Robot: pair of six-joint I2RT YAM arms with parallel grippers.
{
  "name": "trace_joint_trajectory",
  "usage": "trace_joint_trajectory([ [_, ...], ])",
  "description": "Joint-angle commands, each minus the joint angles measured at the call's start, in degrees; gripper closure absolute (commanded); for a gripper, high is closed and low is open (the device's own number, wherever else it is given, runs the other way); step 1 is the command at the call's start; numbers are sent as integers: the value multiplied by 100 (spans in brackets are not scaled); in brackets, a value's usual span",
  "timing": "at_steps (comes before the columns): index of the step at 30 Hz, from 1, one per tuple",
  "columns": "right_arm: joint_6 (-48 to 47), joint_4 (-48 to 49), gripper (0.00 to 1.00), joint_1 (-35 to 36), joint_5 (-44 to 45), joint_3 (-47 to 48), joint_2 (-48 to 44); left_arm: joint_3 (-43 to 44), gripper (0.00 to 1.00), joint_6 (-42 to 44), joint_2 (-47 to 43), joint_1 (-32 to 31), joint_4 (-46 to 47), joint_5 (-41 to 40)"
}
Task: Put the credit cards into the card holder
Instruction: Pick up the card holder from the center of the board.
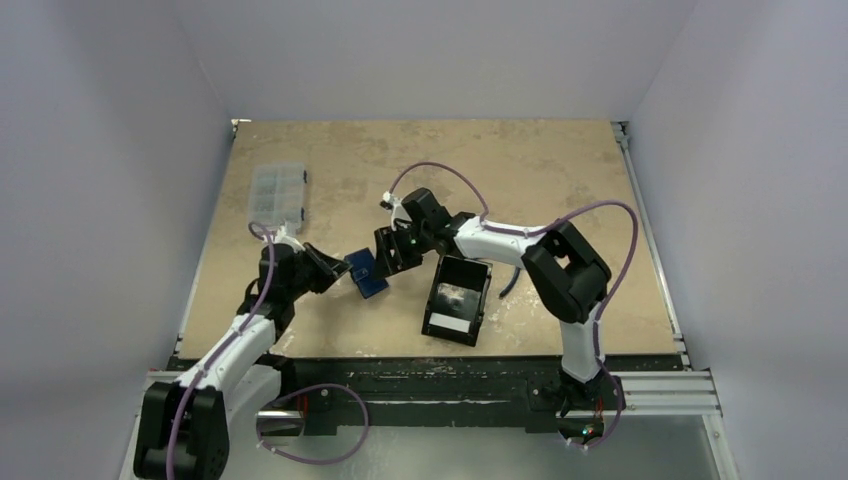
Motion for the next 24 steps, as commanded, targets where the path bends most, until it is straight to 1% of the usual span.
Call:
trace_joint_trajectory([
  [1,-221,-83,35,16,46,-46,-808,177,100,11,-663,102,630,547],
  [2,-215,-89,31,0,36,-63,-876,249,100,7,-741,109,582,630],
  [5,-177,42,24,-61,-141,-148,-1065,455,100,-53,-859,107,544,897],
  [8,-165,369,14,-144,-343,-367,-1367,671,100,-192,-1004,111,611,1163],
  [11,-181,611,9,-343,-565,-611,-1732,1037,100,-184,-1139,111,481,1366],
  [13,-210,632,7,-534,-603,-761,-2033,1338,100,-116,-1196,111,311,1515],
  [15,-213,872,5,-714,-907,-959,-2354,1630,100,-96,-1240,111,238,1691],
  [19,-166,1294,5,-778,-1533,-1128,-2848,1792,100,-486,-1266,103,721,2140],
  [22,326,2018,6,-781,-1893,-1285,-3153,1819,100,-761,-1251,102,1125,2430],
  [24,762,2525,8,-786,-1932,-1357,-3326,1907,100,-817,-1232,100,1179,2561],
])
